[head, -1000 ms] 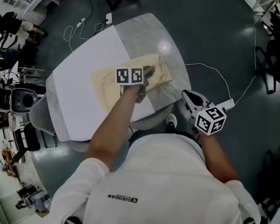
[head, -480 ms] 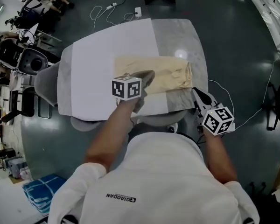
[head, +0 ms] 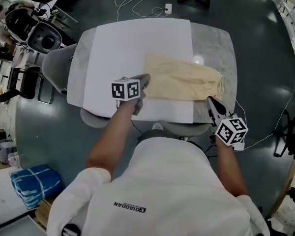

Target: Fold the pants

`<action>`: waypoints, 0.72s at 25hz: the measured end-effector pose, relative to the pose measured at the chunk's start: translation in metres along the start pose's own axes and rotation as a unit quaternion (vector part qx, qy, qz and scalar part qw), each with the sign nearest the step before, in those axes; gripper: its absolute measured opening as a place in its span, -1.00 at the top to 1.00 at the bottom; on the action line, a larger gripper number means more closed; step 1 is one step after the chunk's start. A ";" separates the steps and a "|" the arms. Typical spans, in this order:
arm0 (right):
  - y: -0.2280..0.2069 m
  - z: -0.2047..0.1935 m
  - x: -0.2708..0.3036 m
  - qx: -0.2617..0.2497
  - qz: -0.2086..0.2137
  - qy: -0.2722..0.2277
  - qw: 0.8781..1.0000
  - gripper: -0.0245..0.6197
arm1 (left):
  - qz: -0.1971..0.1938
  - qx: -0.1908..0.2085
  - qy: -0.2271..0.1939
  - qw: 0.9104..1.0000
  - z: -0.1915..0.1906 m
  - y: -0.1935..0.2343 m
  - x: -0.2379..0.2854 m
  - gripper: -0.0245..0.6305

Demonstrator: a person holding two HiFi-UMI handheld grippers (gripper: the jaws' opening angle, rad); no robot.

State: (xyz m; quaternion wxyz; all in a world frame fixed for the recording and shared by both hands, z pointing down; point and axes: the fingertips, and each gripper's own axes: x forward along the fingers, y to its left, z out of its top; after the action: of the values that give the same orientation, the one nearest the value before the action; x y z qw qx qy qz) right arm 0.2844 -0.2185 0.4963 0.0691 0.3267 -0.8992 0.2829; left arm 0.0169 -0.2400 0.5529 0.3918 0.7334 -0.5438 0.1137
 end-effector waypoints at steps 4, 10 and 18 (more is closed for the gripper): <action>0.012 -0.005 0.017 -0.001 -0.014 0.013 1.000 0.86 | 0.017 -0.027 0.011 0.999 -0.004 0.053 0.007 0.84; 0.032 -0.013 0.043 0.004 -0.049 0.029 0.998 0.86 | 0.023 -0.072 0.047 0.996 -0.022 0.130 0.036 0.83; 0.038 -0.027 0.044 0.014 -0.105 0.039 0.994 0.86 | -0.036 -0.131 0.079 0.988 -0.036 0.151 0.086 0.42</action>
State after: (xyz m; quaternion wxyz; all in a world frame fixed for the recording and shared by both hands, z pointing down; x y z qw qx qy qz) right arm 0.2244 -0.2036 0.5146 0.1288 0.4088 -0.8526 0.2991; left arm -0.0744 -0.2913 0.6961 0.5302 0.6832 -0.4950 0.0848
